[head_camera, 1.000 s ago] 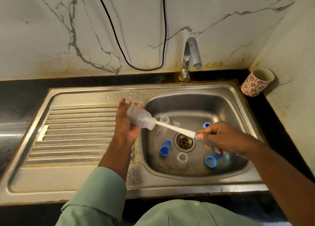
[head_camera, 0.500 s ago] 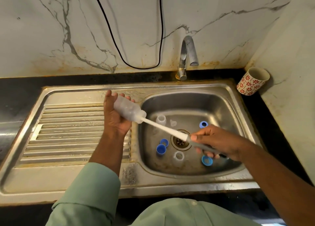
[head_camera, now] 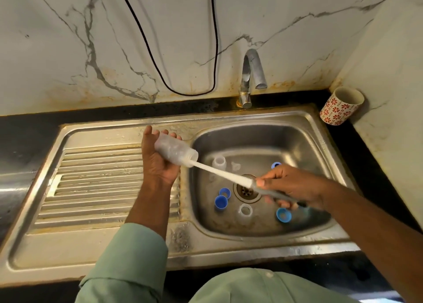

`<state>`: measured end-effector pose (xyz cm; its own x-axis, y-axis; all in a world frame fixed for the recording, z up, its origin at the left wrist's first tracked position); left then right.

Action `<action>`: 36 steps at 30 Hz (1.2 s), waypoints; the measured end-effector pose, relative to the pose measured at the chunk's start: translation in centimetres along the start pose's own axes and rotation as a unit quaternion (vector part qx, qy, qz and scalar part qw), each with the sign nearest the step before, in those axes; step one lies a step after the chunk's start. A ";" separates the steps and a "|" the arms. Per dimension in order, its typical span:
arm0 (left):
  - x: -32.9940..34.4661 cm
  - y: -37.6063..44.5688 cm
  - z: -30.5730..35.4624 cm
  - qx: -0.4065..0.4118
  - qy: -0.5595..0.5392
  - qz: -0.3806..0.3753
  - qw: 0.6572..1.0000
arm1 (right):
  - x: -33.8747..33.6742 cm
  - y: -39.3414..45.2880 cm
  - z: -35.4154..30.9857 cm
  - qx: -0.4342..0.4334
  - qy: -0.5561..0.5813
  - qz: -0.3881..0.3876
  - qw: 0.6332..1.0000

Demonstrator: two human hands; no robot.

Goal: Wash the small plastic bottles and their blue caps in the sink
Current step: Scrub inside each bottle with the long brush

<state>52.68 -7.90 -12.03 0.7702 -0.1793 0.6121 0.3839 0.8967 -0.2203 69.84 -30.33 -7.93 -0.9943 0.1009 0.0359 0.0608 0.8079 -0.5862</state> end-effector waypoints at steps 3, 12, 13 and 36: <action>-0.9 0.4 -0.7 0.013 0.043 0.012 0.999 | -2.5 -0.1 -2.5 -0.081 -0.112 0.096 0.986; -2.1 1.1 -1.6 0.001 0.005 0.013 1.000 | 0.0 0.5 -0.3 -0.093 -0.065 0.065 0.991; -1.4 1.1 -1.2 0.003 -0.002 -0.009 1.000 | 2.4 0.2 0.9 -0.055 0.020 -0.013 0.998; -3.3 0.9 -3.3 -0.080 0.038 0.067 0.994 | 0.0 0.2 -4.8 -0.111 -0.333 0.030 0.936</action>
<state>52.20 -7.89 -16.73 0.8537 -0.0976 0.5115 0.3462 0.8402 -0.4175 70.23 -27.37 -4.18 -0.8187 -0.1740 -0.5472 0.0620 0.9206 -0.3856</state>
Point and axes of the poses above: each hand's wrist, its own y-axis towards the middle knuckle, its own x-axis out of the palm, z = x × y, the point moved 10 cm from there along y, towards the middle knuckle, and after that the axes turned 15 degrees about y, right-handed, at the moved point
